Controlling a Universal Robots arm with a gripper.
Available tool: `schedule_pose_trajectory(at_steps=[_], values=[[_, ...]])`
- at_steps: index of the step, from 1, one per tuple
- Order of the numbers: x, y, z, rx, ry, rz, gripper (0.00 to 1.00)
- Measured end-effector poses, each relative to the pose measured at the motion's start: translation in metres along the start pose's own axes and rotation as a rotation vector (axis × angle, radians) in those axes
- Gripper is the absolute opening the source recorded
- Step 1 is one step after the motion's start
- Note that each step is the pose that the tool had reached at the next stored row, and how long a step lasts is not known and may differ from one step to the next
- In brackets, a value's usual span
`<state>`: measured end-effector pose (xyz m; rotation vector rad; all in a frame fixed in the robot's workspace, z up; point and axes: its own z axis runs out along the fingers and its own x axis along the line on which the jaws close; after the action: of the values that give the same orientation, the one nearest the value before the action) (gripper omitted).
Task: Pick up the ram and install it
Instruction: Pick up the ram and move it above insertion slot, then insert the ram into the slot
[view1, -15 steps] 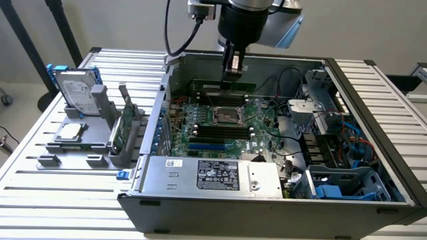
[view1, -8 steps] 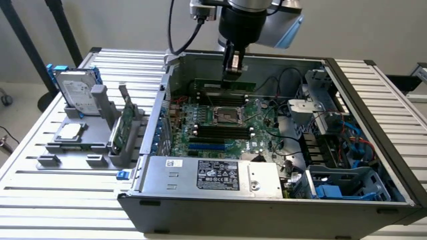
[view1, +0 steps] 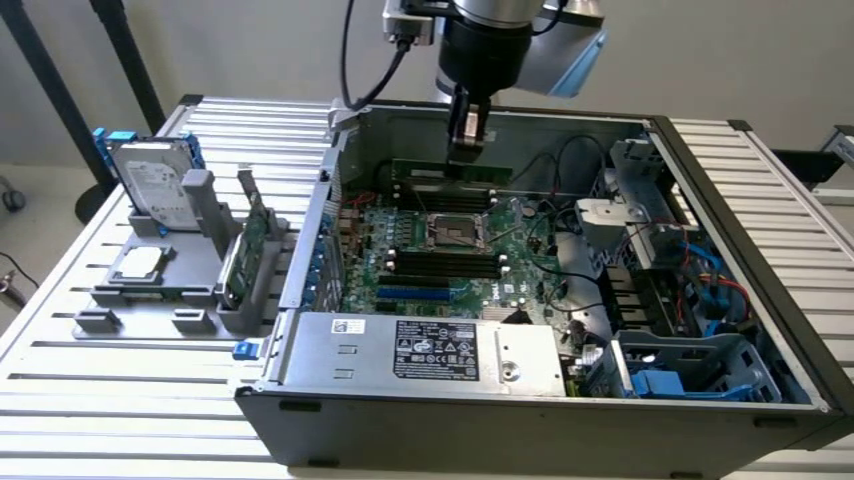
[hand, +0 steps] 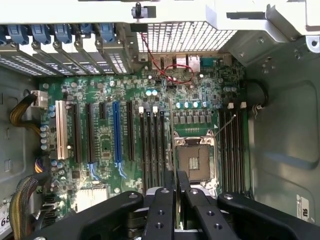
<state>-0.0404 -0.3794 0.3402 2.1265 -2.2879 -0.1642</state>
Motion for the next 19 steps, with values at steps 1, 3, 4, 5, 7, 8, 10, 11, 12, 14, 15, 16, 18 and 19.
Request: schedule_pose_trajectory(at_steps=[1, 3, 4, 5, 7, 8, 10, 11, 12, 14, 15, 16, 18, 19], values=[[-0.0004, -0.0002, 0.0006, 0.0027, 0.0007, 0.002, 0.14], [-0.001, -0.0005, 0.0021, 0.0084, 0.0017, 0.006, 0.14], [-0.0013, -0.0006, 0.0028, 0.0109, 0.0026, 0.008, 0.14], [-0.0015, -0.0006, 0.0037, 0.0127, 0.0043, 0.009, 0.14], [-0.0015, -0.0007, 0.0041, 0.0132, 0.0069, 0.01, 0.14], [-0.0015, -0.0007, 0.0041, 0.0132, 0.0069, 0.01, 0.14], [-0.0015, -0.0007, 0.0042, 0.0132, 0.0069, 0.01, 0.14], [-0.0015, -0.0007, 0.0042, 0.0132, 0.0069, 0.01, 0.14], [-0.0015, -0.0007, 0.0042, 0.0132, 0.0069, 0.01, 0.14], [-0.0015, -0.0007, 0.0042, 0.0132, 0.0069, 0.01, 0.14], [-0.0015, -0.0007, 0.0042, 0.0132, 0.0069, 0.01, 0.14], [-0.0015, -0.0007, 0.0042, 0.0132, 0.0069, 0.01, 0.14], [-0.0015, -0.0007, 0.0042, 0.0132, 0.0069, 0.01, 0.14], [-0.0015, -0.0007, 0.0042, 0.0132, 0.0069, 0.01, 0.14]])
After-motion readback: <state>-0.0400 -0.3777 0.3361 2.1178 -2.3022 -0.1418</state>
